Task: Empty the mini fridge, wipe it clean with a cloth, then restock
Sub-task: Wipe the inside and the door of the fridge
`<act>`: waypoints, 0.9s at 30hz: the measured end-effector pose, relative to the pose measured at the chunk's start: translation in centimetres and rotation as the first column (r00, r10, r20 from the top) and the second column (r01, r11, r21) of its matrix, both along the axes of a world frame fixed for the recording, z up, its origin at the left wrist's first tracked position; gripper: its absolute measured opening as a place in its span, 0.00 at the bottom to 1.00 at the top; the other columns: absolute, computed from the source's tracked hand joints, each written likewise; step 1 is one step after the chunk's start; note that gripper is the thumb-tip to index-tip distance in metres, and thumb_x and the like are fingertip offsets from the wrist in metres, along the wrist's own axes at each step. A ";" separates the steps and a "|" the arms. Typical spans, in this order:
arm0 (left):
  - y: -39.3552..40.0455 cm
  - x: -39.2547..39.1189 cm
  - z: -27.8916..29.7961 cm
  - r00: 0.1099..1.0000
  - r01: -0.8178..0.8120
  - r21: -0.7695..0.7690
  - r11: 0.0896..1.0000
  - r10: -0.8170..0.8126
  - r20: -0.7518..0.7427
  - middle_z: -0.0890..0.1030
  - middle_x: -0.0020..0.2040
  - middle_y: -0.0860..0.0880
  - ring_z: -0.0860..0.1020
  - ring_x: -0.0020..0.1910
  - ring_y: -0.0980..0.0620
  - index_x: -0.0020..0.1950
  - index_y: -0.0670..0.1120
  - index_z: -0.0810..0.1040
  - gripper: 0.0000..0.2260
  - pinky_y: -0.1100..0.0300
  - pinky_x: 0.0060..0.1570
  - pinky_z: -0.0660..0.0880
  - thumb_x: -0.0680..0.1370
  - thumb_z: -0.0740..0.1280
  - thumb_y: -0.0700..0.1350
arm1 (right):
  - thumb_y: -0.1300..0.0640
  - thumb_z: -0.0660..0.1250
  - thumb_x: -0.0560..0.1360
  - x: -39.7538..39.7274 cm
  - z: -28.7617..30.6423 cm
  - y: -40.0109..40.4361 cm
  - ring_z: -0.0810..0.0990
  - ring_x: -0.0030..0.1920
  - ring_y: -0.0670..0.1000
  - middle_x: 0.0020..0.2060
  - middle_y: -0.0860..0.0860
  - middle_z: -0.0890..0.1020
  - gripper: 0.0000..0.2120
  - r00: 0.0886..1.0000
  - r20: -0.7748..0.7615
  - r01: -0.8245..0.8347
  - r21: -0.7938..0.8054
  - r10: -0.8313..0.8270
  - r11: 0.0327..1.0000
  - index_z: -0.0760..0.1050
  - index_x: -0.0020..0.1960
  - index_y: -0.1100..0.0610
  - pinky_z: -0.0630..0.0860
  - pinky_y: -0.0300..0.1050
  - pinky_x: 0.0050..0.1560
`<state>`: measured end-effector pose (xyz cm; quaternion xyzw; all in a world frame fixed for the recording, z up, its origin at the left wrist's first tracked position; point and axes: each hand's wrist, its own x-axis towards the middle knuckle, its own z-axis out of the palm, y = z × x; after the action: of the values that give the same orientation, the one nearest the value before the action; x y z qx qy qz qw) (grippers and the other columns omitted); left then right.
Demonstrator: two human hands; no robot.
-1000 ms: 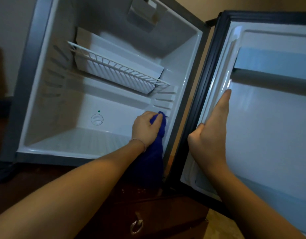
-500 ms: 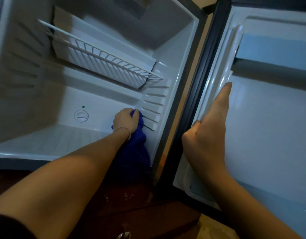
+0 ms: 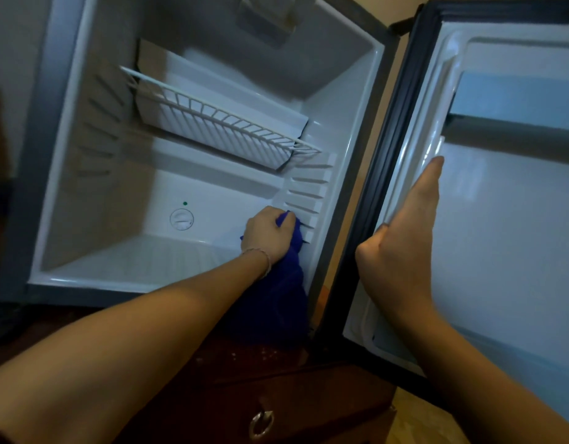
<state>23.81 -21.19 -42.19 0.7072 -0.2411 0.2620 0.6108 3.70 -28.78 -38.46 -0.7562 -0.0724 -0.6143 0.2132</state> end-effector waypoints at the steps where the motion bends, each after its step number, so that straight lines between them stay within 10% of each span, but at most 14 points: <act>1: -0.1 -0.4 0.0 1.000 0.011 -0.001 1.000 -0.011 0.013 0.78 0.41 0.50 0.77 0.44 0.48 0.39 0.47 0.76 0.15 0.57 0.48 0.73 0.81 0.63 0.54 | 0.81 0.57 0.68 0.2 0.0 -0.1 0.43 0.78 0.41 0.82 0.54 0.46 0.48 1.000 -0.008 -0.003 0.002 0.003 1.000 0.40 0.81 0.61 0.41 0.30 0.75; 14: -0.8 -5.5 0.3 0.972 -0.094 0.003 0.996 0.091 0.217 0.75 0.43 0.55 0.76 0.48 0.48 0.36 0.51 0.74 0.15 0.53 0.43 0.73 0.81 0.62 0.55 | 0.79 0.59 0.71 -0.1 0.0 0.0 0.41 0.79 0.41 0.82 0.49 0.43 0.49 0.999 -0.046 -0.001 0.032 0.003 0.999 0.38 0.82 0.55 0.41 0.29 0.75; 27: -1.2 -5.4 17.0 0.819 -0.105 -0.257 0.961 0.230 0.525 0.81 0.49 0.50 0.77 0.50 0.48 0.48 0.47 0.82 0.13 0.54 0.46 0.74 0.81 0.62 0.53 | 0.68 0.56 0.72 0.2 0.5 -1.0 0.41 0.75 0.29 0.76 0.38 0.45 0.42 0.998 -0.011 -0.061 0.034 0.061 0.998 0.38 0.77 0.46 0.43 0.28 0.74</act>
<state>18.38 -22.40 -25.21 0.5497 -0.3129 0.5315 0.5634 3.87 -29.74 -38.01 -0.7536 -0.0839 -0.6042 0.2450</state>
